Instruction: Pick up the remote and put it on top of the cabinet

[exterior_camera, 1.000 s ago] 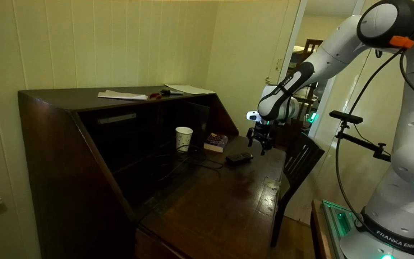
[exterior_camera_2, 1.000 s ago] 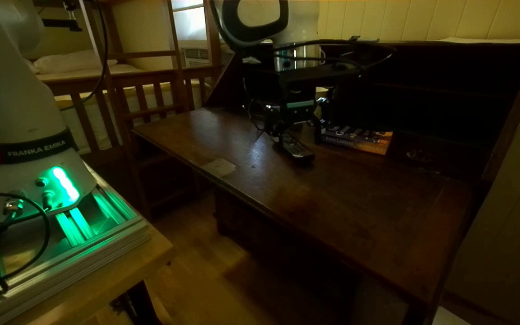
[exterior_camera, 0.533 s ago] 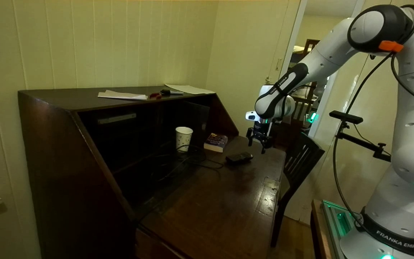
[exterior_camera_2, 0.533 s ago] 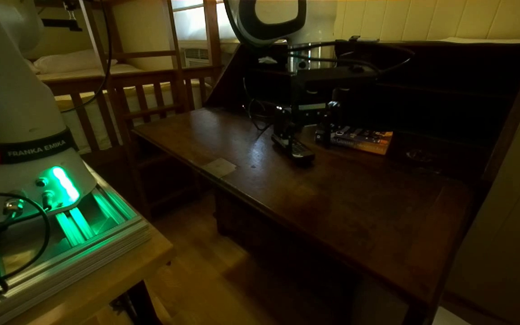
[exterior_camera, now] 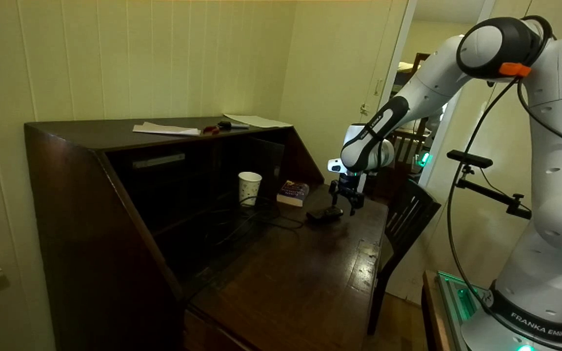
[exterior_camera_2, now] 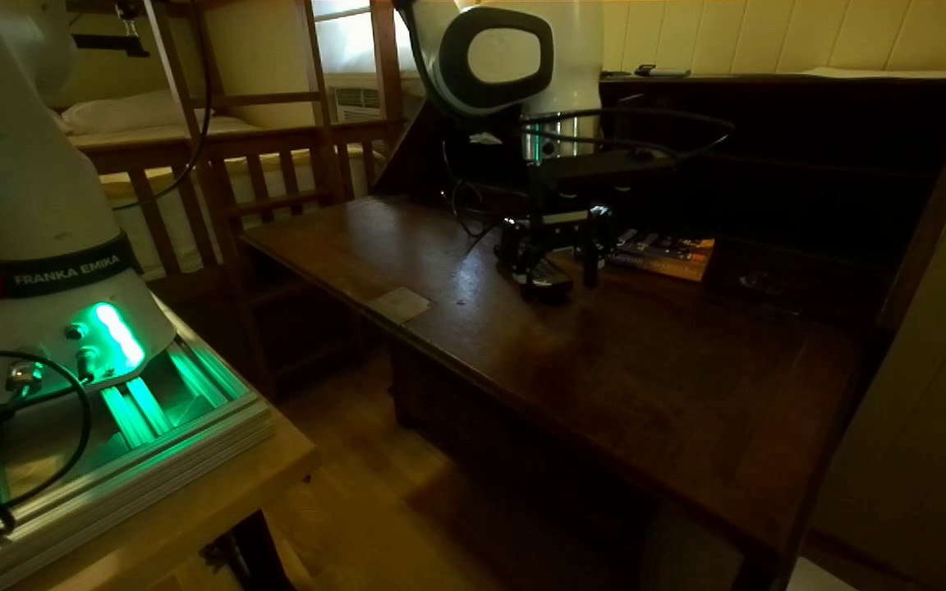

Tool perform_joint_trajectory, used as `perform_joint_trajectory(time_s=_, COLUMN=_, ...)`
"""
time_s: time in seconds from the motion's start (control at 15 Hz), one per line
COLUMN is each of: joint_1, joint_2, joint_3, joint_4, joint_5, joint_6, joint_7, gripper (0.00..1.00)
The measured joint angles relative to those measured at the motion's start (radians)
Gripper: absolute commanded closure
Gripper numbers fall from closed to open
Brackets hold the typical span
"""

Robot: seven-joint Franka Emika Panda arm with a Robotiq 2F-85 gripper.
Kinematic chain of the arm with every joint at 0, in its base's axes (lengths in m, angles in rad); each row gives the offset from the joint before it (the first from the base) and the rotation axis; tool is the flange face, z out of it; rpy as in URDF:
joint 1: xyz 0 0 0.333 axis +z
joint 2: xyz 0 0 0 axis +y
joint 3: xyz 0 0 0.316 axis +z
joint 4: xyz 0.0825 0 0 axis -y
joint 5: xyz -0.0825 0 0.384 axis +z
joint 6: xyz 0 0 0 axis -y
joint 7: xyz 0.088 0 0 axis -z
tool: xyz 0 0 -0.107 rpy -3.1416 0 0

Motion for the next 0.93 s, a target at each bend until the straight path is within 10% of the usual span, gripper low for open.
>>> perform_joint_trajectory(time_s=0.33, joint_1=0.024, joint_2=0.011, joint_3=0.005, joint_4=-0.003, joint_5=-0.001, joint_6=0.030, joint_7=0.000, gripper=0.00)
perform_joint_trajectory(time_s=0.6, joint_1=0.036, joint_2=0.014, joint_3=0.013, joint_4=-0.007, joint_5=-0.001, joint_6=0.039, joint_7=0.000, gripper=0.41)
perform_joint_trajectory(time_s=0.93, joint_1=0.037, joint_2=0.014, joint_3=0.018, joint_4=-0.011, joint_5=-0.001, joint_6=0.050, joint_7=0.001, gripper=0.64)
